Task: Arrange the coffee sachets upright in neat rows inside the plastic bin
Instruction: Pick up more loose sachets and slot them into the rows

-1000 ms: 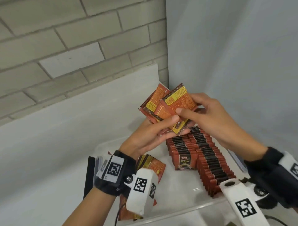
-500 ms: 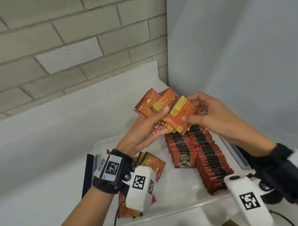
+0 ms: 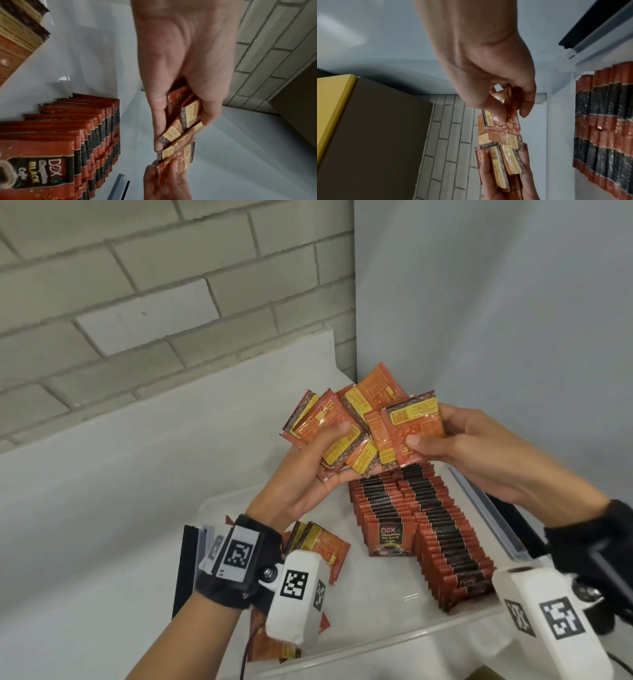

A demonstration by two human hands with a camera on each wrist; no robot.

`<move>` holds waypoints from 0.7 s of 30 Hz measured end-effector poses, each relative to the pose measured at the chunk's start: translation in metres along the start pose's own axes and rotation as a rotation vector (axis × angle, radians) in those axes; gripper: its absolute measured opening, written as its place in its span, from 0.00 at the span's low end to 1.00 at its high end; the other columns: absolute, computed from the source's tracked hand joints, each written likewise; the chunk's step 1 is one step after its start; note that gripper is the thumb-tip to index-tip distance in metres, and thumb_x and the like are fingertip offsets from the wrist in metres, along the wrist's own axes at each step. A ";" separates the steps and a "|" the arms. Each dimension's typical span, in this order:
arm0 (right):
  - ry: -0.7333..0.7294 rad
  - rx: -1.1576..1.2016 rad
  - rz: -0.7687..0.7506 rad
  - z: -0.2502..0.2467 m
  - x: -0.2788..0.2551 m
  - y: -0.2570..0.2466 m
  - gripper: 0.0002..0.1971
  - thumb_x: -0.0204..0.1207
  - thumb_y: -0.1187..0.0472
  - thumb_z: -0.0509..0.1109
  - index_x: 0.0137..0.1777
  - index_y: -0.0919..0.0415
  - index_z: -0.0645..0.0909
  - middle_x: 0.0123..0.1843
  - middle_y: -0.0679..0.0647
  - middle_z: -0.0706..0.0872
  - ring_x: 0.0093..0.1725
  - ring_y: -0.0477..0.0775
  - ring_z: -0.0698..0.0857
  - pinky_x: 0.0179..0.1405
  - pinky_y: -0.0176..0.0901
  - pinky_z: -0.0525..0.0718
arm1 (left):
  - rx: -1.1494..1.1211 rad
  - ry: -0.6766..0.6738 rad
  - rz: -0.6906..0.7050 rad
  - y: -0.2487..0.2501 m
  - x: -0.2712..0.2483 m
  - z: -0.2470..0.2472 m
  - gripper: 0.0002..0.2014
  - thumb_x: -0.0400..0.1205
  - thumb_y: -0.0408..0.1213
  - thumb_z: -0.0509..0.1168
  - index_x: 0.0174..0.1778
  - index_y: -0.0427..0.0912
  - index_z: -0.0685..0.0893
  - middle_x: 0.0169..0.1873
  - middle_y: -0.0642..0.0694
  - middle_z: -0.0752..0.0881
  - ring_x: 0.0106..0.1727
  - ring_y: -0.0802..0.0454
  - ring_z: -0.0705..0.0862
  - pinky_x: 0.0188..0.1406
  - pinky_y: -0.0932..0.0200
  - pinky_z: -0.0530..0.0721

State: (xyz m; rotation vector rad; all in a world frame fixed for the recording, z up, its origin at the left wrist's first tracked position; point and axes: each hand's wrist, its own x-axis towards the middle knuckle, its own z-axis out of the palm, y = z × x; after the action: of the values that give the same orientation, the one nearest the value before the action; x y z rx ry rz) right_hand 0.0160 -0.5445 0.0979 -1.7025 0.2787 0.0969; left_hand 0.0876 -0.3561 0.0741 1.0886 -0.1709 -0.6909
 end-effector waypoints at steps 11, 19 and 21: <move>-0.116 0.019 -0.054 -0.001 0.008 -0.007 0.19 0.79 0.69 0.66 0.67 0.54 0.79 0.57 0.51 0.90 0.58 0.50 0.88 0.61 0.44 0.83 | -0.013 -0.037 0.020 0.000 0.001 -0.004 0.20 0.77 0.36 0.67 0.66 0.41 0.80 0.60 0.38 0.87 0.60 0.39 0.86 0.51 0.41 0.89; -0.096 0.146 -0.008 -0.013 0.011 -0.008 0.16 0.71 0.65 0.69 0.60 0.59 0.83 0.52 0.57 0.90 0.56 0.58 0.81 0.65 0.55 0.75 | -0.041 -0.041 0.025 0.001 0.000 -0.006 0.23 0.77 0.41 0.66 0.68 0.38 0.77 0.62 0.35 0.86 0.61 0.36 0.85 0.52 0.38 0.88; -0.134 0.041 -0.003 -0.014 0.009 -0.010 0.14 0.76 0.67 0.67 0.61 0.59 0.83 0.54 0.56 0.90 0.55 0.58 0.83 0.62 0.49 0.77 | -0.002 -0.026 0.018 0.000 0.001 -0.006 0.22 0.76 0.38 0.67 0.66 0.37 0.79 0.57 0.37 0.88 0.57 0.39 0.88 0.47 0.44 0.89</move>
State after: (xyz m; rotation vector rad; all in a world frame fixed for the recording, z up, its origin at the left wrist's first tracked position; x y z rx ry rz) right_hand 0.0259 -0.5578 0.1075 -1.6477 0.1772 0.2014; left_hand 0.0909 -0.3521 0.0717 1.0754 -0.2023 -0.6895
